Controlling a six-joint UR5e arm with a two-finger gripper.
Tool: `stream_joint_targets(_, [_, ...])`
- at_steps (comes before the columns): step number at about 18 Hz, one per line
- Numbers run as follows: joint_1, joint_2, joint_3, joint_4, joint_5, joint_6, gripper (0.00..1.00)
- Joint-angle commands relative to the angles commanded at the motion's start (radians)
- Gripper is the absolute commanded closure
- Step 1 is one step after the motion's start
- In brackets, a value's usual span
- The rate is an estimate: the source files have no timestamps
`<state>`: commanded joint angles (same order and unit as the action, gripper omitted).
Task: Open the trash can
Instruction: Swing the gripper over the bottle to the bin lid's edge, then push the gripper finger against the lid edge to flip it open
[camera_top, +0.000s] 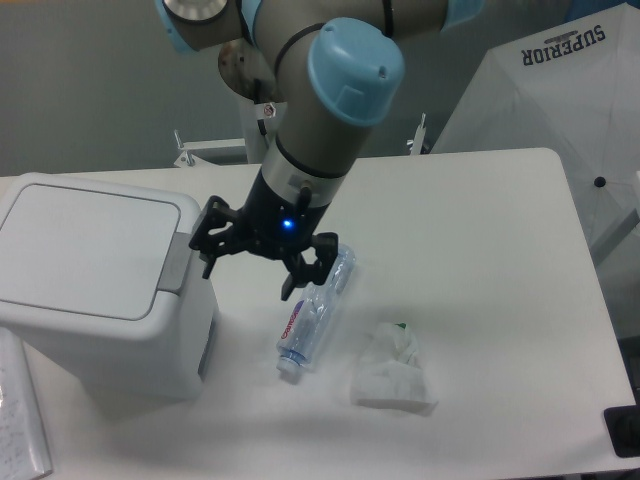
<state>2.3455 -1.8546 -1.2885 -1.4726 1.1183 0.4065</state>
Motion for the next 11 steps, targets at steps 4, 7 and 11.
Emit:
stream_joint_targets(4, [-0.005,0.002,-0.008,0.0,0.003,-0.002,0.0])
stream_joint_targets(7, [-0.005,0.008,-0.034,0.006,0.014,0.002,0.0])
stream_joint_targets(11, [-0.005,0.017,-0.055,0.008,0.023,0.002,0.0])
